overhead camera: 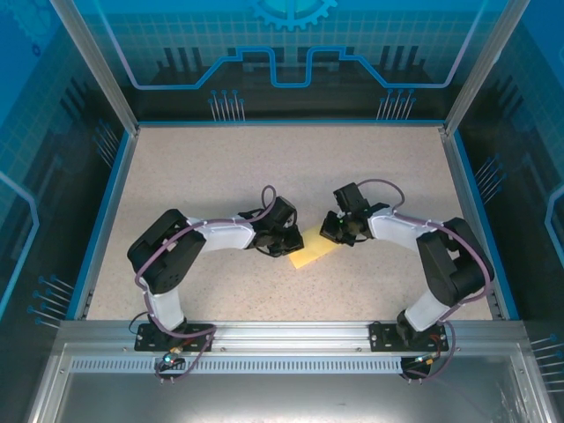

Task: Fold a paper plane with a square sheet of paper (pick it up from the middle)
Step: Rotate the square sheet of paper at the center of the table, then first fold in half a square sheet of paper at the center of the table.

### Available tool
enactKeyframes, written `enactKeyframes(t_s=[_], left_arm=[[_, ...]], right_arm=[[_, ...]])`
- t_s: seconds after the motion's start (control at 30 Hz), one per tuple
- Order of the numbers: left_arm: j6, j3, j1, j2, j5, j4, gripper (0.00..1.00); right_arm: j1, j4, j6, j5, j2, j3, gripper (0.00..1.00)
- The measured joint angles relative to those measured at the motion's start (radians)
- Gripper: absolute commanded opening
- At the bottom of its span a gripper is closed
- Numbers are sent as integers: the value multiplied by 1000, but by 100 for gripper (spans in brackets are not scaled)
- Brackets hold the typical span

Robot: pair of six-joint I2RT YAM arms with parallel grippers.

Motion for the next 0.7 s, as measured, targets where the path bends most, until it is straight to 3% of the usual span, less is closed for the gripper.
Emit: enactKeyframes(t_s=[0.47, 0.7], left_arm=[[122, 27, 5, 2, -64, -97, 9], [190, 2, 74, -34, -81, -144, 9]], right_arm=[[-13, 33, -101, -53, -69, -108, 8], [-8, 56, -103, -77, -92, -108, 8]])
